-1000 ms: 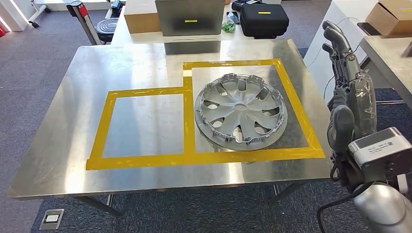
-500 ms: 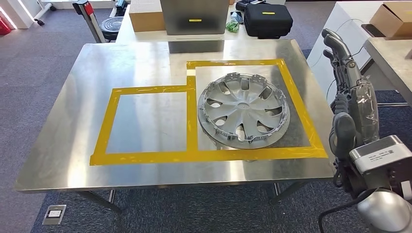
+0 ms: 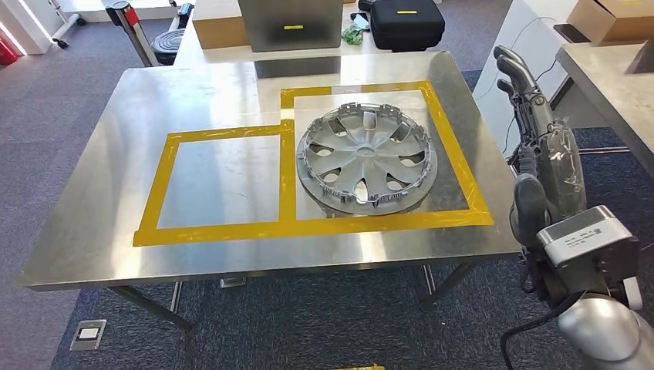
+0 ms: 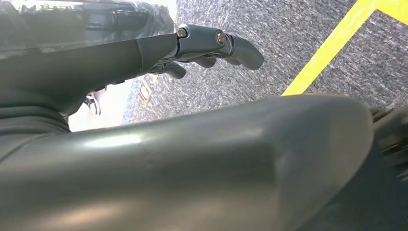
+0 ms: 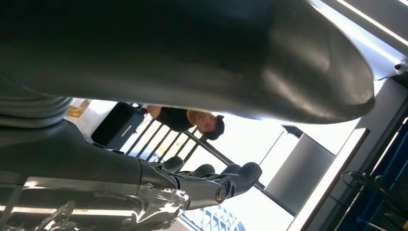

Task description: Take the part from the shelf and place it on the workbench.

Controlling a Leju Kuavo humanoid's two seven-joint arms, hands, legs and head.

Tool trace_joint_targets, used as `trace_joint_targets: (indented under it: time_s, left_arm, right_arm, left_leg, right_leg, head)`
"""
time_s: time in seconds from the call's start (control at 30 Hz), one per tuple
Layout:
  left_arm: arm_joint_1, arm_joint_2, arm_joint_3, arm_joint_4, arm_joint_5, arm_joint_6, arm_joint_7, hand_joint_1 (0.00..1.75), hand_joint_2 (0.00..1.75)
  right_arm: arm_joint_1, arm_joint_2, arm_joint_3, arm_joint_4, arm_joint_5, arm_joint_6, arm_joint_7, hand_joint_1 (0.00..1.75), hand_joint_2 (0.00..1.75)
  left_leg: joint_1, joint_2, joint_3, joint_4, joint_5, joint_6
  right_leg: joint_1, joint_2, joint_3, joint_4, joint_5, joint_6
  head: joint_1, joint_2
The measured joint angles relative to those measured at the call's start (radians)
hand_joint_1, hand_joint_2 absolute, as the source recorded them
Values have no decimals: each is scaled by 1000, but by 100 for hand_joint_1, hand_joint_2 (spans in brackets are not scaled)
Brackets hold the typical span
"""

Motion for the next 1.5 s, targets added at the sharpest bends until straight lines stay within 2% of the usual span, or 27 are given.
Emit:
trace_joint_targets:
  time_s: [0.07, 0.17, 0.23, 0.3, 0.33, 0.37, 0.4, 0.43, 0.5, 0.57, 0.67, 0.7, 0.73, 0.83, 0.87, 0.93, 1.0, 1.07, 1.1, 1.17, 1.2, 1.27, 1.33, 1.37, 1.4, 1.43, 1.5]
  left_arm:
    - [-3, 2, 0, 0, 0, 1, 0, 0, 0]
    - [-2, 2, 0, 0, 0, 1, 1, 0, 0]
    - [-3, 2, 0, 0, 0, 1, 3, 0, 0]
    - [-5, 1, 0, 0, 0, 1, 4, 0, 0]
    - [-5, 0, 0, 0, 0, 1, 5, 0, 0]
    - [-5, 0, 0, 0, 0, 0, 5, 0, 0]
    - [-4, 0, 0, 0, 0, 0, 5, 0, 0]
    - [-4, 0, 0, 0, 0, 0, 5, 0, 0]
    - [-5, -1, 0, 0, 0, 0, 5, 0, 0]
    - [-5, -1, 0, 0, 0, 1, 5, 0, 0]
    - [-3, 0, 0, 0, 0, 1, 6, 0, 0]
    - [-2, 0, 0, 0, 0, 1, 7, 0, 0]
    - [-1, 1, 0, 0, 0, 1, 7, 0, 0]
    - [-1, 1, 0, 0, 0, 1, 8, 0, 0]
    - [-2, 1, 0, 0, 0, 1, 8, 0, 0]
    - [-2, 1, 0, 0, 0, 2, 8, 0, 0]
    - [-4, 1, 0, 0, 0, 3, 8, 0, 0]
    - [-7, 2, 0, 0, 0, 5, 8, 0, 0]
    - [-9, 2, 0, 0, 0, 6, 8, 0, 0]
    - [-9, 1, 0, 0, 0, 7, 8, 0, 0]
    - [-8, 1, 0, 0, 0, 8, 9, 0, 0]
    - [-8, 1, 0, 0, 0, 9, 10, 0, 0]
    - [-10, 0, 0, 0, 0, 10, 11, 0, 0]
    - [-10, 0, 0, 0, 0, 10, 11, 0, 0]
    - [-9, 0, 0, 0, 0, 10, 11, 0, 0]
    - [-9, -1, 0, 0, 0, 10, 11, 0, 0]
    - [-9, -1, 0, 0, 0, 11, 11, 0, 0]
  right_arm:
    - [-1, 0, 0, -3, 0, 1, 1, 0, 0]
    - [-2, 0, -1, -4, 0, 2, 2, 0, 0]
    - [-2, -1, -1, -4, 0, 2, 3, 0, 0]
    - [-2, -3, -1, -4, 0, 2, 3, 0, 0]
    - [-1, -3, -1, -4, 0, 2, 3, 0, 0]
    - [0, -3, -1, -4, 0, 3, 3, 0, 0]
    - [1, -3, -1, -4, 0, 3, 3, 0, 0]
    - [1, -4, -1, -4, 0, 4, 3, 0, 0]
    - [-1, -4, -1, -5, -1, 6, 5, 0, 87]
    - [-3, -5, -2, -6, -2, 8, 6, 0, 175]
    - [-5, -5, -1, -7, -3, 12, 7, 0, 175]
    - [-6, -5, -1, -7, -4, 14, 8, 0, 175]
    - [-5, -5, 0, -7, -6, 15, 9, 0, 175]
    - [-5, -5, 1, -7, -9, 18, 12, 0, 175]
    - [-5, -5, 1, -7, -9, 18, 12, 0, 175]
    - [-5, -5, 3, -7, -10, 19, 13, 0, 175]
    - [-5, -5, 3, -7, -10, 19, 13, 0, 175]
    - [-6, -5, 3, -7, -10, 20, 13, 0, 175]
    - [-7, -5, 3, -7, -10, 20, 13, 0, 175]
    - [-9, -5, 3, -7, -10, 20, 13, 0, 175]
    - [-9, -6, 3, -7, -10, 20, 13, 0, 175]
    - [-10, -7, 2, -7, -10, 20, 13, 0, 175]
    - [-10, -8, 2, -6, -10, 21, 13, 0, 175]
    - [-9, -8, 3, -6, -10, 21, 13, 0, 175]
    - [-9, -8, 3, -5, -10, 21, 13, 0, 175]
    - [-9, -8, 3, -5, -10, 22, 13, 0, 175]
    - [-9, -8, 4, -4, -10, 23, 13, 0, 175]
  left_leg:
    - [-9, 0, 44, -80, 12, 11]
    - [-13, 2, 34, -96, 35, 26]
    - [-8, 5, 18, -106, 59, 38]
    - [-6, 6, -7, -107, 80, 44]
    - [-6, 7, -22, -106, 91, 44]
    - [-6, 7, -38, -105, 102, 43]
    - [-6, 7, -53, -103, 112, 42]
    - [-6, 8, -68, -100, 121, 40]
    - [-6, 7, -95, -91, 137, 33]
    - [-7, 6, -113, -82, 152, 22]
    - [-5, 7, -128, -78, 174, 4]
    - [-4, 7, -139, -61, 161, -2]
    - [-4, 7, -154, -27, 129, -8]
    - [-1, 7, -192, 145, -14, -19]
    - [0, 7, -190, 187, -33, -20]
    - [0, 7, -144, 183, -6, -17]
    - [-2, 7, -47, 67, 32, -6]
    - [-7, 6, 37, -56, 24, 6]
    - [-10, 6, 54, -88, 14, 12]
    - [-13, 7, 51, -106, 25, 24]
    - [-12, 9, 45, -110, 36, 31]
    - [-8, 12, 24, -115, 62, 43]
    - [-8, 13, -4, -114, 85, 49]
    - [-9, 13, -18, -112, 95, 49]
    - [-9, 13, -31, -111, 103, 49]
    - [-9, 13, -44, -108, 111, 48]
    - [-9, 13, -74, -102, 129, 46]
  right_leg:
    - [-2, -2, -6, -1, 12, 10]
    - [-6, -2, -11, -6, 25, 29]
    - [-8, 0, -27, 30, -24, 39]
    - [-10, 1, -59, 143, -119, 47]
    - [-11, 0, -72, 205, -151, 49]
    - [-12, 0, -76, 249, -162, 52]
    - [-12, 0, -65, 261, -150, 53]
    - [-13, 0, -36, 237, -123, 54]
    - [-13, 0, 60, 108, -86, 51]
    - [-9, 3, 131, -7, -93, 39]
    - [-5, 6, 128, -32, -89, 13]
    - [-7, 4, 120, -32, -80, 4]
    - [-9, 1, 111, -33, -69, -4]
    - [-8, -3, 76, -32, -37, -13]
    - [-7, -3, 62, -30, -27, -13]
    - [-4, -3, 31, -24, -8, -11]
    - [-2, -3, 4, -16, 9, -6]
    - [-1, -3, -12, -11, 24, 3]
    - [-1, -4, -16, -12, 33, 9]
    - [-4, -5, -19, -19, 50, 21]
    - [-5, -4, -24, -16, 44, 27]
    - [-7, -2, -49, 41, -23, 37]
    - [-9, -1, -87, 168, -120, 44]
    - [-9, -1, -99, 227, -147, 46]
    - [-9, -1, -103, 265, -155, 48]
    - [-9, -1, -95, 276, -144, 48]
    - [-8, -1, -35, 220, -98, 44]
  head:
    - [0, 0]
    - [-1, 0]
    - [4, 0]
    - [13, 0]
    - [17, 0]
    - [19, 0]
    - [21, 0]
    - [22, 0]
    - [23, 0]
    - [22, 0]
    - [20, 0]
    - [19, 0]
    - [15, 0]
    - [1, 0]
    - [-1, 0]
    - [-2, 0]
    - [-5, 0]
    - [-6, 0]
    - [-6, 0]
    - [-5, 0]
    - [-4, 0]
    - [3, 0]
    - [11, 0]
    - [14, 0]
    - [15, 0]
    - [16, 0]
    - [19, 0]
